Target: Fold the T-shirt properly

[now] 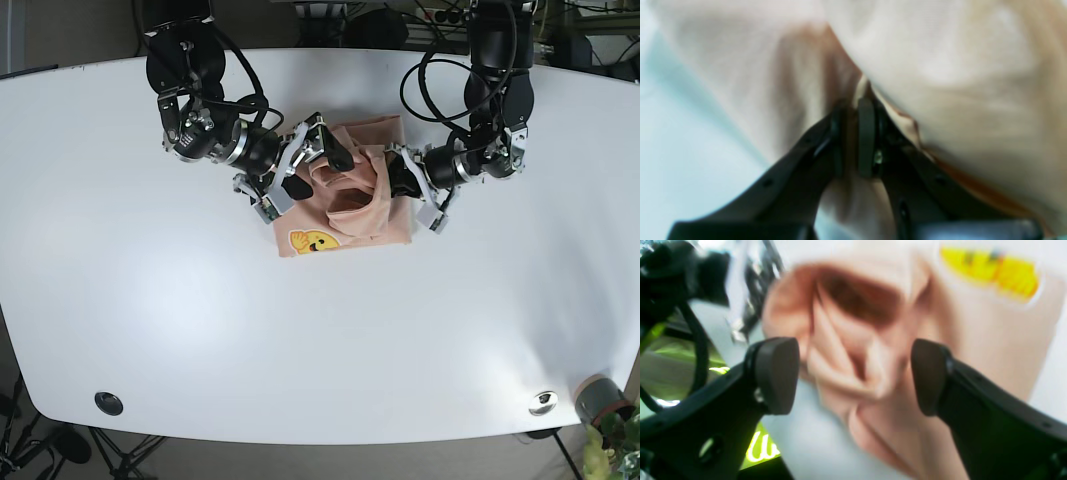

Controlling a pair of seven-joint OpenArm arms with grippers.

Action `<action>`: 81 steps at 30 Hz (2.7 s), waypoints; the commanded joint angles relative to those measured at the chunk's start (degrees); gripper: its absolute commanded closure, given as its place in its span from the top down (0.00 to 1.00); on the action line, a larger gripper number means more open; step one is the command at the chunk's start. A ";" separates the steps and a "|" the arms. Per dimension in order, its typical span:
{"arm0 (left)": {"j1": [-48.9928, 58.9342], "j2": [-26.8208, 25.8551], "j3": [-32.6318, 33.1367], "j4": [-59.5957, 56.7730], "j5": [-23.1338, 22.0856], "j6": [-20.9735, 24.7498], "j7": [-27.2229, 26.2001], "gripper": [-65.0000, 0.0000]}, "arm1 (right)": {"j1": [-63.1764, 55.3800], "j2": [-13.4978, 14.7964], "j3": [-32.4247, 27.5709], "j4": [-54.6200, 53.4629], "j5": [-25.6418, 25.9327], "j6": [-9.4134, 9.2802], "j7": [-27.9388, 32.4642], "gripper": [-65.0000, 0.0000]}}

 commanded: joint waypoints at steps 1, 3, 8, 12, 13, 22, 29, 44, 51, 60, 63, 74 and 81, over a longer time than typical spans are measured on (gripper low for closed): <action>-0.74 -0.44 -0.56 2.36 0.09 0.40 0.07 0.07 | 0.56 -0.17 -1.25 -0.43 1.40 0.59 1.26 0.77; -0.74 -0.44 -1.35 4.03 0.09 0.40 0.07 0.08 | 0.56 -0.17 -3.00 -1.13 1.40 0.59 1.78 0.77; -0.39 -0.26 -4.07 9.30 0.09 0.40 0.15 0.08 | -0.23 0.01 -5.64 -1.31 1.32 0.59 3.89 0.77; -0.13 -0.53 -5.57 13.44 0.09 0.40 0.24 0.08 | -0.23 -0.17 -7.93 -1.40 1.14 0.33 3.98 0.77; 0.49 -0.62 -6.18 14.49 0.09 0.40 0.24 0.08 | -0.14 -0.17 -8.72 -1.48 1.05 0.24 4.07 0.77; 2.25 -5.28 -15.41 18.45 0.09 0.40 3.49 0.08 | 5.22 -1.66 -15.14 -9.31 1.23 0.15 4.07 0.77; 2.51 -11.17 -18.84 18.01 0.36 0.40 3.76 0.09 | 6.80 -1.48 -18.65 -7.73 1.40 0.15 3.89 0.77; 5.15 -13.80 -18.58 18.10 0.36 0.40 3.49 0.09 | 3.73 1.42 -10.04 -0.34 1.40 0.06 3.72 0.34; 5.68 -13.71 -18.49 18.10 0.36 0.40 3.49 0.09 | 7.42 1.15 -7.75 -8.08 1.14 0.06 3.81 0.30; 7.08 -13.71 -18.67 18.10 0.36 0.40 3.49 0.09 | 18.14 -4.83 -14.17 -21.79 0.97 0.06 5.57 0.30; 7.17 -13.71 -18.84 18.10 0.36 0.40 3.49 0.09 | 21.93 -7.73 -16.10 -28.30 0.97 0.06 8.64 0.30; 8.23 -13.98 -18.75 18.36 0.36 0.40 3.41 0.09 | 29.66 -12.74 -19.00 -30.14 1.49 0.06 10.93 0.29; 7.96 -13.89 -17.52 18.54 0.45 0.40 3.41 0.09 | 25.18 -7.11 -18.83 -19.42 1.49 0.06 9.08 0.29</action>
